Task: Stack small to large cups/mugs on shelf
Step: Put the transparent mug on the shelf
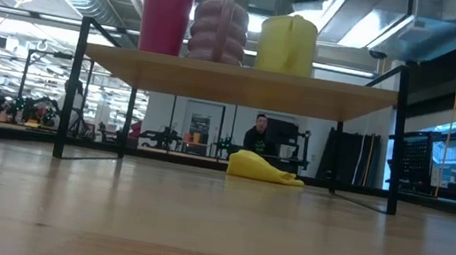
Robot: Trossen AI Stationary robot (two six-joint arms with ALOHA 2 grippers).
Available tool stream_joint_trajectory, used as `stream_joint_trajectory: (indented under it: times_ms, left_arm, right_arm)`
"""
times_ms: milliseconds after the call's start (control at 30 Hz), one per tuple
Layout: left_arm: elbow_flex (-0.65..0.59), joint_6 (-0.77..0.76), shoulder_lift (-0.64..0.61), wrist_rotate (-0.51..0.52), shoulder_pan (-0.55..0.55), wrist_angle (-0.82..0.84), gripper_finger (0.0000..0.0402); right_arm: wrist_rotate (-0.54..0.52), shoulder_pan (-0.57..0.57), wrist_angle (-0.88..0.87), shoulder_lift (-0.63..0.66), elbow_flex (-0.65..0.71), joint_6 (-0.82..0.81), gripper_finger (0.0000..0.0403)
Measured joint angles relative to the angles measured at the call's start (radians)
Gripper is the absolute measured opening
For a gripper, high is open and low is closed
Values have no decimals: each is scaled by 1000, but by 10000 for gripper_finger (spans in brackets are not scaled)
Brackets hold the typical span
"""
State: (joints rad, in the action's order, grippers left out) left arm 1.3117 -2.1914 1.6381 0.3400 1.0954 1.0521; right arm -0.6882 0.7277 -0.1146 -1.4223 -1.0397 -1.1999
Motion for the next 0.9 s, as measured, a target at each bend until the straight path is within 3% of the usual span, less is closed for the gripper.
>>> stream_joint_trajectory:
  times_ms: [333,633,900]
  left_arm:
    - [0,-17,83,-123,-61,8,82]
    - [0,-17,104,-38,-84,-85,82]
    - [0,-6,128,-52,-88,-74,82]
  right_arm:
    - [-3,4,59,-25,0,62,110]
    - [5,5,70,-25,0,89,110]
    - [9,9,68,-25,0,88,110]
